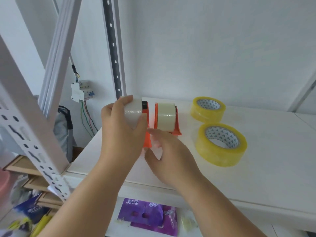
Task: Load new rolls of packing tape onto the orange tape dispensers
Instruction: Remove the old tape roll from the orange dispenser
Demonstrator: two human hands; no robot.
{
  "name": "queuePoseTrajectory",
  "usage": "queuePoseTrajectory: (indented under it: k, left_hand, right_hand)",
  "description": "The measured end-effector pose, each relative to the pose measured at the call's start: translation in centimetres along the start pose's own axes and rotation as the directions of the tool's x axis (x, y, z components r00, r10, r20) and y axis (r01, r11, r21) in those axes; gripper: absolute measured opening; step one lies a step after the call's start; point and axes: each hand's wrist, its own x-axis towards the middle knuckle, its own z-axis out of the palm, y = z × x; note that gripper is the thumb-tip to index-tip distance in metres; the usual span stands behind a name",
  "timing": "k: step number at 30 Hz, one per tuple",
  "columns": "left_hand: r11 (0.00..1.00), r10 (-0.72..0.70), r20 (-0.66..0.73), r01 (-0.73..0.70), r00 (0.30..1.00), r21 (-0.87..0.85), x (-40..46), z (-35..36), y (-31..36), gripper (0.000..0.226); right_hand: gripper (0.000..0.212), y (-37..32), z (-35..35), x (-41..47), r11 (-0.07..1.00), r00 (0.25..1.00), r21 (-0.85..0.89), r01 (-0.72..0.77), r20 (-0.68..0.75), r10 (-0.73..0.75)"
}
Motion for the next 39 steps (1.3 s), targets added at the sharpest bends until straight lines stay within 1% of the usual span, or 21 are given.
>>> queuePoseTrajectory:
  k: [2, 4, 7, 8, 10, 12, 14, 17, 20, 23, 30, 32, 34, 36, 39]
  left_hand:
    - [1.0, 0.016, 0.002, -0.016, 1.0, -0.009, -0.6, -0.3, 0.5, 0.046]
    - [0.998, 0.063, -0.014, -0.063, 0.998, -0.01, -1.2, -0.7, 1.1, 0.046]
    - [0.99, 0.141, -0.046, -0.142, 0.989, -0.001, -1.6, -1.5, 2.2, 0.043]
    - [0.986, 0.165, -0.055, -0.165, 0.985, 0.004, -1.6, -1.8, 2.6, 0.043]
    - [0.98, 0.199, -0.069, -0.198, 0.978, 0.012, -1.6, -2.3, 3.4, 0.043]
    - [0.979, 0.204, -0.075, -0.203, 0.976, 0.026, -1.1, -2.5, 4.4, 0.046]
    - [0.981, 0.192, -0.067, -0.19, 0.979, 0.031, -0.3, -2.5, 5.3, 0.046]
    - [0.985, 0.169, -0.027, -0.167, 0.985, 0.038, 1.0, -1.8, 6.4, 0.043]
    - [0.988, 0.142, 0.0, -0.142, 0.99, 0.065, 1.8, -0.8, 7.1, 0.041]
    - [0.985, 0.154, 0.008, -0.154, 0.988, 0.072, 2.3, -0.1, 7.5, 0.039]
    - [0.975, 0.207, -0.013, -0.206, 0.978, 0.083, 2.9, -0.2, 8.8, 0.037]
    - [0.979, 0.191, -0.016, -0.19, 0.981, 0.068, 3.1, -0.1, 9.4, 0.036]
    - [0.987, 0.152, -0.044, -0.15, 0.987, 0.053, 3.8, -0.4, 10.2, 0.029]
    - [0.988, 0.148, -0.064, -0.145, 0.987, 0.058, 5.0, -1.0, 11.1, 0.024]
    - [0.986, 0.143, 0.001, -0.143, 0.99, 0.089, 6.6, -1.5, 12.5, 0.025]
  right_hand:
    - [0.051, 0.1, 0.4, 0.2, 1.0, 1.0, 0.009, 0.0, 0.003, 0.0]
    - [0.048, 0.2, 0.8, 0.4, 1.0, 1.0, -0.007, 0.006, -0.002, -0.006]
    - [0.035, 0.3, 1.2, 0.7, 0.996, 0.997, -0.048, 0.072, -0.032, -0.074]
    - [0.035, 0.2, 1.2, 0.7, 0.993, 0.992, -0.051, 0.102, -0.066, -0.105]
    - [0.031, 0.3, 0.9, 0.9, 0.979, 0.966, -0.077, 0.189, -0.166, -0.2]
    - [0.022, 0.3, 0.3, 1.2, 0.948, 0.917, -0.145, 0.284, -0.248, -0.313]
    - [0.015, 0.5, -0.3, 1.2, 0.917, 0.875, -0.201, 0.344, -0.285, -0.391]
    - [0.006, 1.1, -0.7, 0.8, 0.902, 0.858, -0.246, 0.355, -0.297, -0.419]
    - [0.011, 1.4, -0.9, 0.2, 0.895, 0.848, -0.278, 0.349, -0.314, -0.427]
    - [0.018, 1.4, -1.6, 0.1, 0.867, 0.817, -0.339, 0.365, -0.331, -0.473]
    - [0.01, 1.6, -3.1, 0.0, 0.805, 0.728, -0.399, 0.44, -0.366, -0.579]
    - [0.012, 2.1, -3.8, 0.0, 0.78, 0.708, -0.418, 0.466, -0.352, -0.612]
    - [0.007, 3.5, -4.4, -0.2, 0.728, 0.702, -0.474, 0.495, -0.276, -0.656]
    - [0.007, 5.0, -5.3, -0.8, 0.657, 0.691, -0.544, 0.522, -0.182, -0.7]
    - [0.009, 6.3, -7.9, -0.5, 0.578, 0.652, -0.593, 0.561, -0.115, -0.75]
